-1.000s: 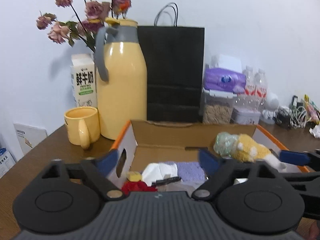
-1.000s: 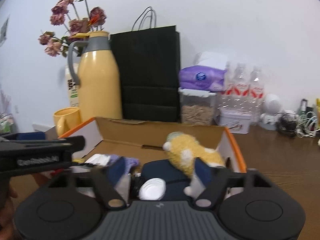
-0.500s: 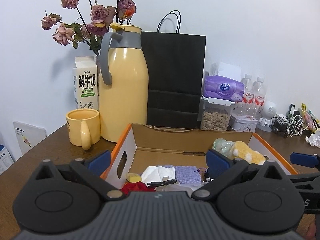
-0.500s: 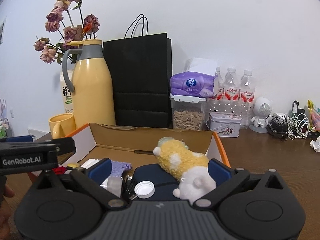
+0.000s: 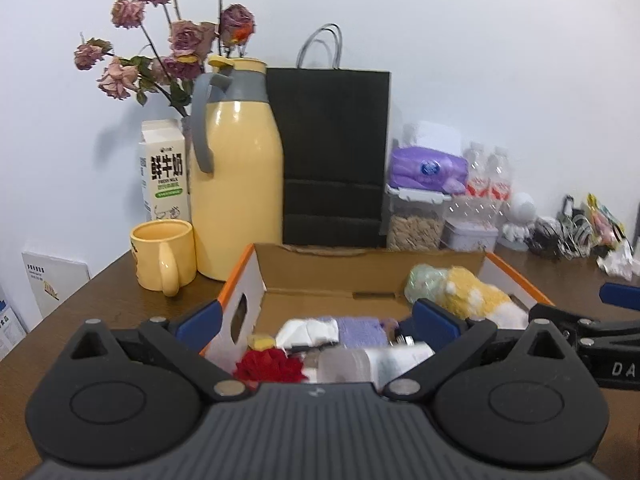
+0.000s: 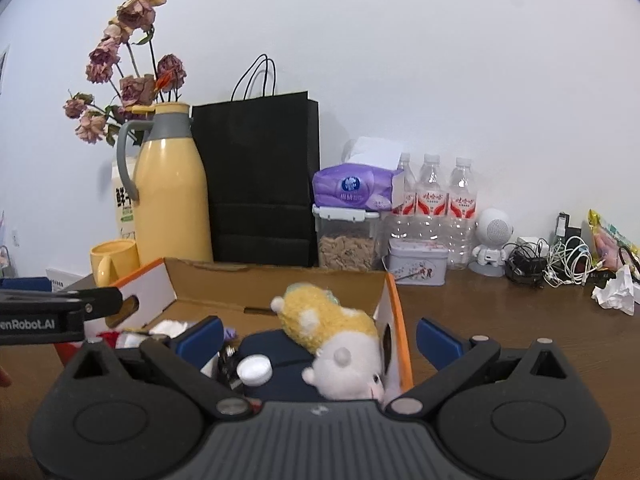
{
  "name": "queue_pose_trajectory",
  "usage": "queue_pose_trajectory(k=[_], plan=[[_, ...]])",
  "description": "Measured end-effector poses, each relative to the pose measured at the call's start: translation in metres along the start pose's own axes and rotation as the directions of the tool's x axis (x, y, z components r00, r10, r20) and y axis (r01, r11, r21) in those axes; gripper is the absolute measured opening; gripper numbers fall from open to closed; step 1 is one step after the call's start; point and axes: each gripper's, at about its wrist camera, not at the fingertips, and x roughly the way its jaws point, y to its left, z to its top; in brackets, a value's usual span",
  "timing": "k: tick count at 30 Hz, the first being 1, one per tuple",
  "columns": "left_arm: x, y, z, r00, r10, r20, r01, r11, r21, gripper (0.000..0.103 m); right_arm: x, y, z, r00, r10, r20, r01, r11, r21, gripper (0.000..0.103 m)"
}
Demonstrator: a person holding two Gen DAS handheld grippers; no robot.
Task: Organize objects
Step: 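Withdraw both tools from the box back over the table, then grasp the braided black cable with pink tie using the left tool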
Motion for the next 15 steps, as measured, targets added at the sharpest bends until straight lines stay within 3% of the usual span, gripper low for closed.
queue_pose_trajectory(k=[8,11,15], plan=[[-0.017,-0.017,-0.026,0.985,-0.078,-0.152,0.083,0.996,0.022,0.103,-0.021,-0.011,-0.018,0.999,0.035,-0.026,-0.036,0.999,-0.031,0.102],[-0.025,-0.022,-0.035,0.974,-0.101,-0.201,0.106,0.994,0.014,0.103,-0.031,-0.02,-0.027,0.996,0.07,-0.047,-0.072,0.997,-0.03,0.097],[-0.033,-0.025,-0.047,0.969,-0.075,-0.237,0.08,0.997,0.014,0.103,-0.036,-0.034,-0.041,0.983,0.139,-0.121,-0.139,0.99,0.014,0.086]])
